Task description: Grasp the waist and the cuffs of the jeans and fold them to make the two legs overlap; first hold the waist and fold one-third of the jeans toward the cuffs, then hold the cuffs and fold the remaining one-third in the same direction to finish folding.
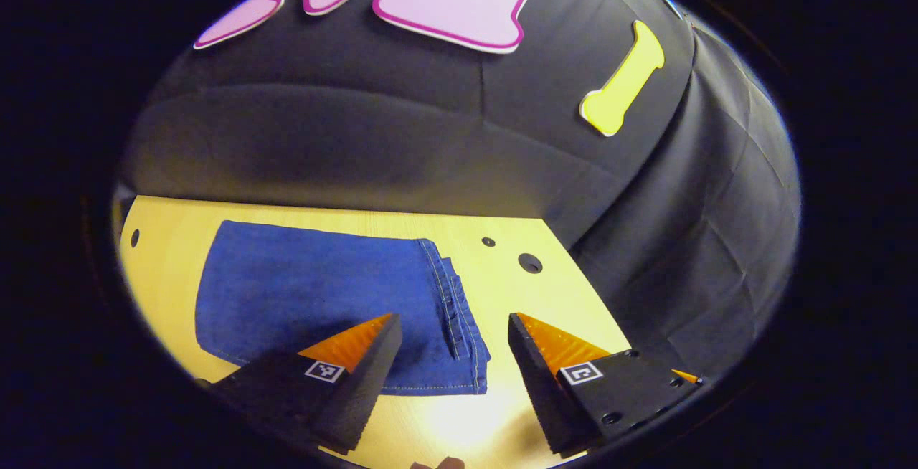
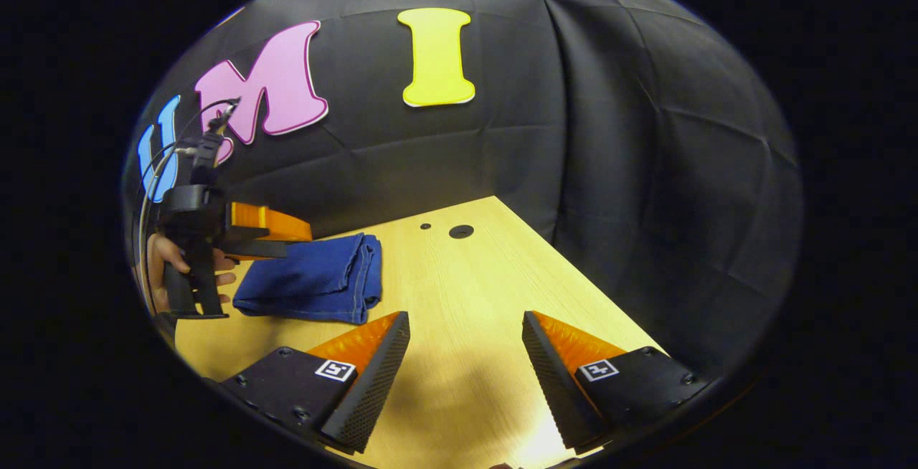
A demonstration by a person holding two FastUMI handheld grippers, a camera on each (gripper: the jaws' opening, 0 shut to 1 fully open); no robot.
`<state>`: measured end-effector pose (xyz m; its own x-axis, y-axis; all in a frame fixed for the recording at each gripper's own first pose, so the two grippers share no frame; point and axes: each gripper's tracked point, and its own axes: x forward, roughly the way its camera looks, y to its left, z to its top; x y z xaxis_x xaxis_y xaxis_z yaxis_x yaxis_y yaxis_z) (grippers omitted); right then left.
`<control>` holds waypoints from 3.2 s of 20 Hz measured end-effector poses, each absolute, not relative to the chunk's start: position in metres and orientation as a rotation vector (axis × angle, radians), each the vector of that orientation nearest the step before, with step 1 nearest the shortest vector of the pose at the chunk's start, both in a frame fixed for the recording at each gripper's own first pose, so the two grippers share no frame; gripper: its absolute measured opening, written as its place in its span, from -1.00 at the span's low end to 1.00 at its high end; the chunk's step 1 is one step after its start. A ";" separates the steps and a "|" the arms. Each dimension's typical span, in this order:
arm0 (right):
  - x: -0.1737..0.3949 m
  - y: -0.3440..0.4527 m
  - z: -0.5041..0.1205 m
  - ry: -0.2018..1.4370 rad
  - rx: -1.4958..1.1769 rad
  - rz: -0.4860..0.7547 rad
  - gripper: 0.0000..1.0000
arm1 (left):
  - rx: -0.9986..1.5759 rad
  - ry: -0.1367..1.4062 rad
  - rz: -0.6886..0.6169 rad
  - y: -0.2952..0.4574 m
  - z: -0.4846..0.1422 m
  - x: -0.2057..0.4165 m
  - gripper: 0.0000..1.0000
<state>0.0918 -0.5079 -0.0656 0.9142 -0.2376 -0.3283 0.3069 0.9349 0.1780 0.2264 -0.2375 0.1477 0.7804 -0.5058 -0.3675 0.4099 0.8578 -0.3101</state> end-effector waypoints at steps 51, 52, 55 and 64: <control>-0.117 -0.280 0.164 -0.018 0.069 0.157 0.92 | -0.148 -0.087 0.124 0.116 0.278 -0.223 0.93; -0.116 -0.279 0.164 -0.017 0.068 0.160 0.92 | -0.145 -0.087 0.125 0.115 0.279 -0.223 0.93; -0.113 -0.278 0.167 -0.026 0.068 0.164 0.92 | -0.134 -0.083 0.126 0.114 0.276 -0.223 0.93; -0.106 -0.268 0.164 -0.010 0.053 0.160 0.92 | -0.104 -0.077 0.116 0.121 0.272 -0.218 0.93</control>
<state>-0.1062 -0.2682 0.1636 0.9872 0.1588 0.0138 -0.1593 0.9858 0.0523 -0.2181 0.1209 0.2720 0.9903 0.1198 0.0702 -0.1118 0.9878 -0.1081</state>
